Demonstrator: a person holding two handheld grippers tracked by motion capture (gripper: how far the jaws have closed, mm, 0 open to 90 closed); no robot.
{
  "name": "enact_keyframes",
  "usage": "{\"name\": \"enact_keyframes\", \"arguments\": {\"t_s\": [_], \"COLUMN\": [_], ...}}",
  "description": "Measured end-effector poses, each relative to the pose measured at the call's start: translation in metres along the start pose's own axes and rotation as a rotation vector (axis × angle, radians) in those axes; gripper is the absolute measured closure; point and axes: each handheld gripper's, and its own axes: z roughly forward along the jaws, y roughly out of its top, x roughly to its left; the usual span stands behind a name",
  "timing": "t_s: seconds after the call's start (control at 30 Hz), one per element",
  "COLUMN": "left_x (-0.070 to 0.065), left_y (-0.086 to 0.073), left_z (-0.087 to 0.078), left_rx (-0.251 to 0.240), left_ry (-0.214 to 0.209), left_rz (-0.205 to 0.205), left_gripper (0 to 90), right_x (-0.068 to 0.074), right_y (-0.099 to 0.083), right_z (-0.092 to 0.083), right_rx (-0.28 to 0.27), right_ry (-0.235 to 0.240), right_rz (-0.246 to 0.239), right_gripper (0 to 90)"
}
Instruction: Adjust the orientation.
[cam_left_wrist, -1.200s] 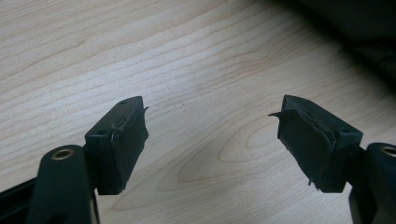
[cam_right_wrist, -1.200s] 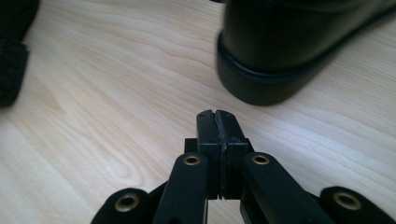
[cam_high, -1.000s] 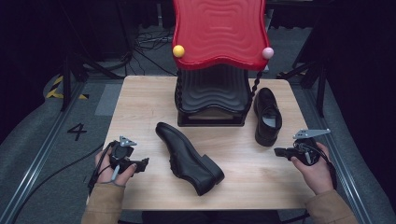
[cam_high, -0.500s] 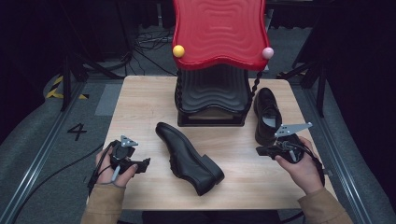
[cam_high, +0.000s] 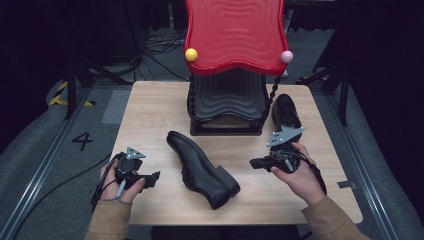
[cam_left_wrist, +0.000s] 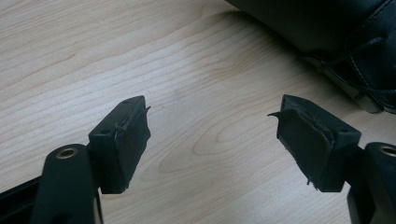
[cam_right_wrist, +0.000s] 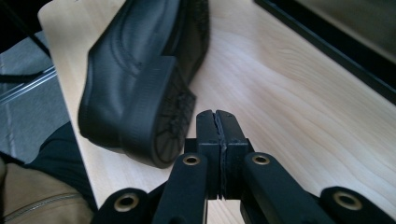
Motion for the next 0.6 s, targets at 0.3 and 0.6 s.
{"name": "enact_keyframes", "arguments": {"t_s": [0.3, 0.6], "left_x": [-0.001, -0.002], "left_y": [-0.001, -0.002], "left_z": [0.001, 0.001], "left_rx": [0.01, 0.01], "left_ry": [-0.004, -0.005], "left_rz": [0.006, 0.002], "left_gripper": [25.6, 25.3], "right_x": [0.016, 0.044], "right_y": [0.012, 0.01], "right_z": [0.023, 0.046], "right_rx": [0.052, 0.092], "right_ry": [0.048, 0.144], "right_rz": [-0.051, -0.111], "right_gripper": [90.0, 90.0]}}
